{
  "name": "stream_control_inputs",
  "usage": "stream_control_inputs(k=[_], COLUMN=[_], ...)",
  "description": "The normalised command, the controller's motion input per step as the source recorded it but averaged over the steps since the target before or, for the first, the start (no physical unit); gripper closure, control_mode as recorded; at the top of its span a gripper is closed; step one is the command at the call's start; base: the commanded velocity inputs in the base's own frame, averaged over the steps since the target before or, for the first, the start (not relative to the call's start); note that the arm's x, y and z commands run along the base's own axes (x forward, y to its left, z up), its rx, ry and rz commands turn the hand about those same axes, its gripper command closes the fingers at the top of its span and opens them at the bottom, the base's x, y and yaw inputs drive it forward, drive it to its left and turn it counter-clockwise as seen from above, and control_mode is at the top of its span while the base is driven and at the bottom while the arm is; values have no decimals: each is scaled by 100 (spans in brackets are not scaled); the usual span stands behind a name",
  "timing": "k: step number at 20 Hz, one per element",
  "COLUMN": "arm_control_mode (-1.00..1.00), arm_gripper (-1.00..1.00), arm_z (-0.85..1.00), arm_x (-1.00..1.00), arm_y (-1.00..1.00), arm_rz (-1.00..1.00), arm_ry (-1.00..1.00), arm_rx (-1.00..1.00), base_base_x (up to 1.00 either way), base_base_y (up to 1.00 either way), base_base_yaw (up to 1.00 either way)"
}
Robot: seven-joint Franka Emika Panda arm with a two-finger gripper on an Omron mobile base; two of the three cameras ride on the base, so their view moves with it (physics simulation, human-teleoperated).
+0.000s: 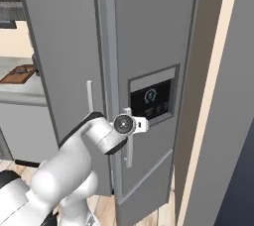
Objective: Retrieve a lemon from the fridge and place it on the cutting board with the fish.
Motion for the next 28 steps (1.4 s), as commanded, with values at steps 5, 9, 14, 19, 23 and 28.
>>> stream_control_inputs(k=[5, 9, 14, 19, 23, 28], arm_control_mode=[-100, -100, -100, -100, -100, -100], arm_gripper=[100, 100, -100, -100, -100, -100], arm_z=[0, 0, 0, 3, 23, 33], arm_x=[-34, -14, -4, -13, -34, -44], arm_y=[-100, -72, -12, 0, -1, -2], arm_rz=[9, 5, 0, 0, 0, -1], arm_ry=[10, 5, 1, 0, 0, 0], arm_rx=[0, 0, 0, -1, -5, -7], base_base_x=[0, 0, 0, 0, 0, 0], base_base_y=[0, 0, 0, 0, 0, 0], base_base_yaw=[0, 0, 0, 0, 0, 0])
